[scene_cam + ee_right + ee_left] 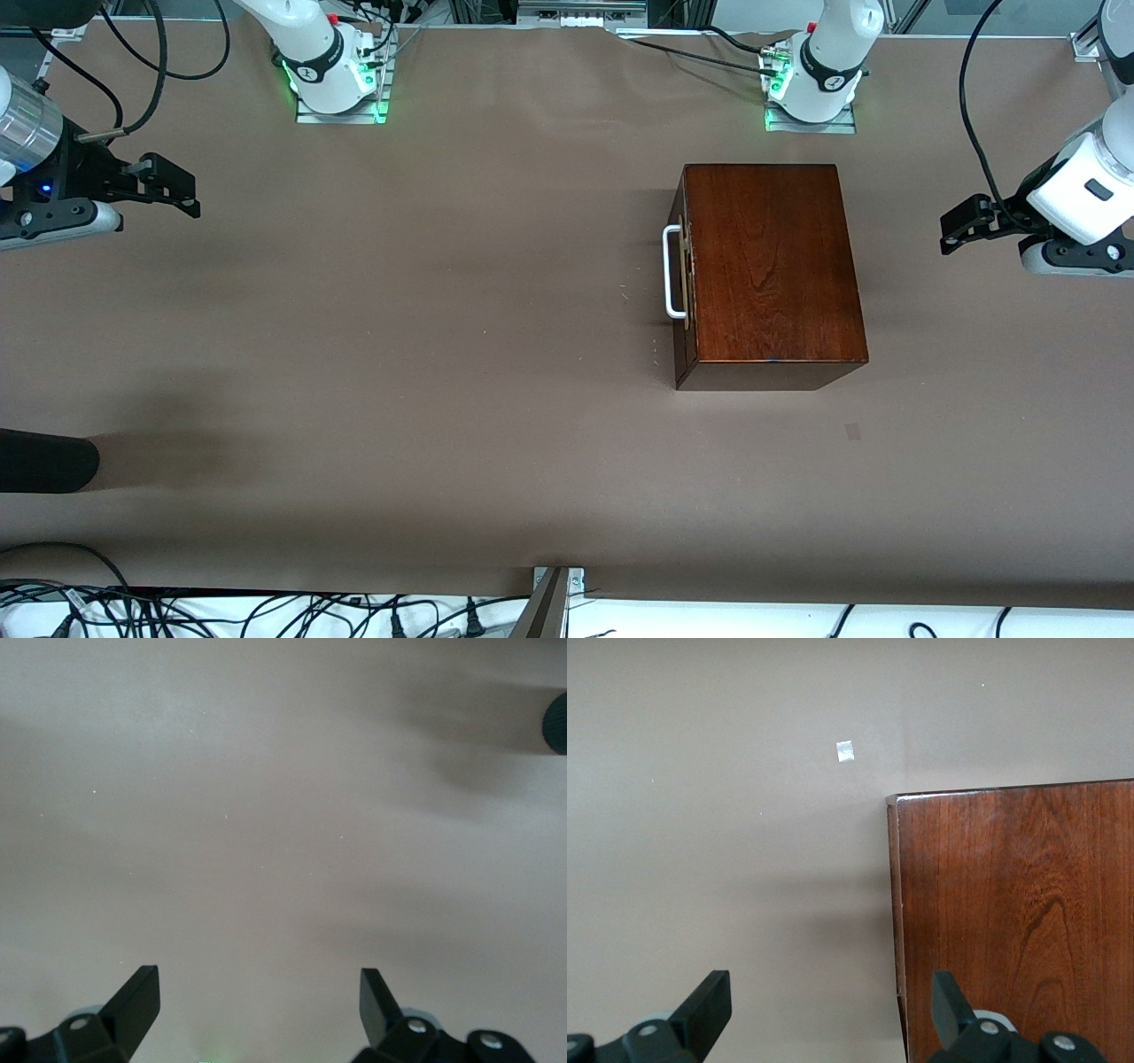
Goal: Open drawer, take yellow block, close drawer
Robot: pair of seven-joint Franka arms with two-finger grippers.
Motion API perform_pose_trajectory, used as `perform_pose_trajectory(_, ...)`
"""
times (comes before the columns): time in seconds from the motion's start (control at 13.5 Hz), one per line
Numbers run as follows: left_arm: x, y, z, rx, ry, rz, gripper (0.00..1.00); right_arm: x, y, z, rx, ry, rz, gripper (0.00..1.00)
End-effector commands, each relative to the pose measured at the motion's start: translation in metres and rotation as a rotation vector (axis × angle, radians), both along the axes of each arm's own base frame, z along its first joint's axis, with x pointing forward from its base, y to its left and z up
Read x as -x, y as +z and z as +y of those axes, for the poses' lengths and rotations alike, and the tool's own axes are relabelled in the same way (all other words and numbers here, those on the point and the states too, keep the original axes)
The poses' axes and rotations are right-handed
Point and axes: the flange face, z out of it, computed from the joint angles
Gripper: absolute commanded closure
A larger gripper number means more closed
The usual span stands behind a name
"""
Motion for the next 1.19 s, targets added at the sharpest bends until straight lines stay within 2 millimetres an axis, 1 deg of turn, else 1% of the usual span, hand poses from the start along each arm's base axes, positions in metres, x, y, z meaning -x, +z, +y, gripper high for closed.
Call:
perform_pose_trajectory(0.0, -0.003, 0.005, -0.002, 0.01, -0.003, 0.008, 0.0, -0.002, 0.005, 0.002, -0.005, -0.009, -0.007, 0.0)
perform_pose_trajectory(0.67, -0.002, 0.004, -0.003, 0.011, -0.033, 0.024, 0.0, -0.002, 0.005, 0.002, -0.006, -0.01, -0.006, 0.0)
perform_pose_trajectory(0.82, -0.001, 0.003, -0.007, 0.014, -0.039, 0.033, 0.0, -0.002, 0.005, 0.002, -0.005, -0.009, -0.007, 0.0)
perform_pose_trajectory(0.89, 0.0, 0.001, -0.013, 0.013, -0.047, 0.045, 0.0, -0.002, 0.005, 0.002, -0.006, -0.01, -0.006, 0.0)
perform_pose_trajectory(0.96, -0.001, -0.007, -0.022, 0.008, -0.061, 0.071, 0.0, -0.002, 0.005, 0.002, -0.005, -0.009, -0.007, 0.0)
perform_pose_trajectory(1.11, 0.003, -0.021, -0.027, 0.004, -0.068, 0.148, 0.0, -0.002, 0.005, 0.002, -0.006, -0.009, -0.006, 0.0)
